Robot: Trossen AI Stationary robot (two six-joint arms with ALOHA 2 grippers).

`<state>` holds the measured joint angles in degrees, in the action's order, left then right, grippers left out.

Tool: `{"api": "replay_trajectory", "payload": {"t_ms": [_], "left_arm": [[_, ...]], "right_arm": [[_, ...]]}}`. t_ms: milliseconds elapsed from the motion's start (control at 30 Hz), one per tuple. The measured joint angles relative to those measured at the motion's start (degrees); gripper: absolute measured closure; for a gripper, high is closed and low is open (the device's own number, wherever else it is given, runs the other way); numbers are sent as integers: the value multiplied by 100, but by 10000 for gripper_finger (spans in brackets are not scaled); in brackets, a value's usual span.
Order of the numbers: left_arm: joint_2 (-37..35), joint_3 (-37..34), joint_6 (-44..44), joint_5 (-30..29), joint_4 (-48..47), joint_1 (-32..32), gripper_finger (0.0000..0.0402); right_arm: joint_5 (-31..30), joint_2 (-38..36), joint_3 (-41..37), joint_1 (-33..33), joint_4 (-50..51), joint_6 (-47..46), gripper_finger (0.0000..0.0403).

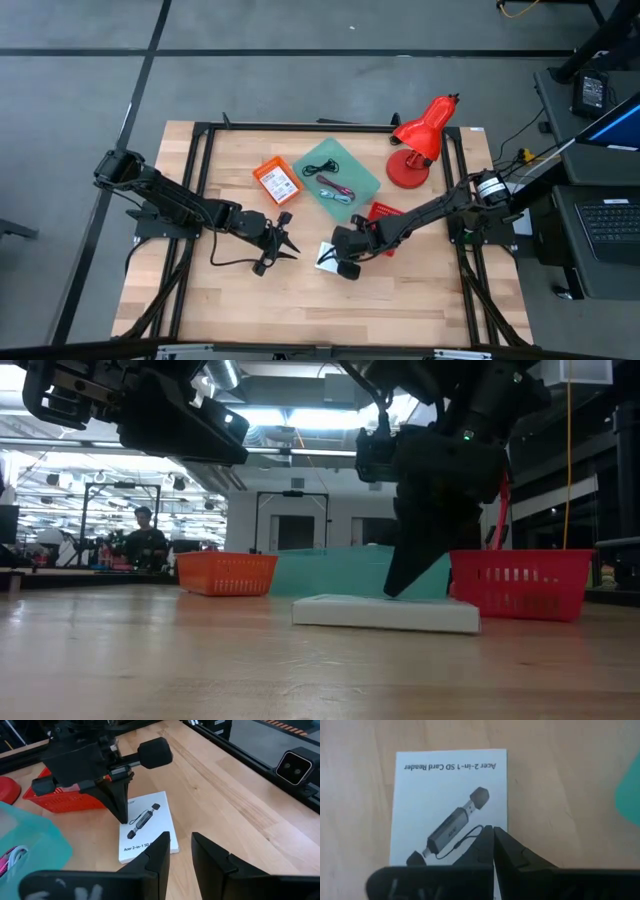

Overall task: Pick and place items into bin
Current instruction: Put the white card reader box into the orange bin

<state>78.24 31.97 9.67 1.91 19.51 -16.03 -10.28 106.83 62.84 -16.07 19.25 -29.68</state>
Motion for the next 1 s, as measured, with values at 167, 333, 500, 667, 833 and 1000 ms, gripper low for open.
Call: {"api": "replay_trajectory", "payload": {"t_ms": [167,333,500,667,833,1000], "left_arm": [[0,0,2,0,0,0,327],[0,0,2,2,0,0,327],[-1,0,4,2,0,0,327],[-2,0,4,2,0,0,327],[-2,0,7,2,0,0,327],[-2,0,7,-133,0,0,326]], "right_arm": [[-17,-6,-53,17,-34,-8,403],[-28,-7,-53,17,-32,-10,403],[-21,-7,-56,59,-31,-140,403],[-61,-7,-64,102,-83,-148,403],[-79,-5,-64,107,-101,-280,403],[-202,-5,-64,107,-112,-523,403]]}}
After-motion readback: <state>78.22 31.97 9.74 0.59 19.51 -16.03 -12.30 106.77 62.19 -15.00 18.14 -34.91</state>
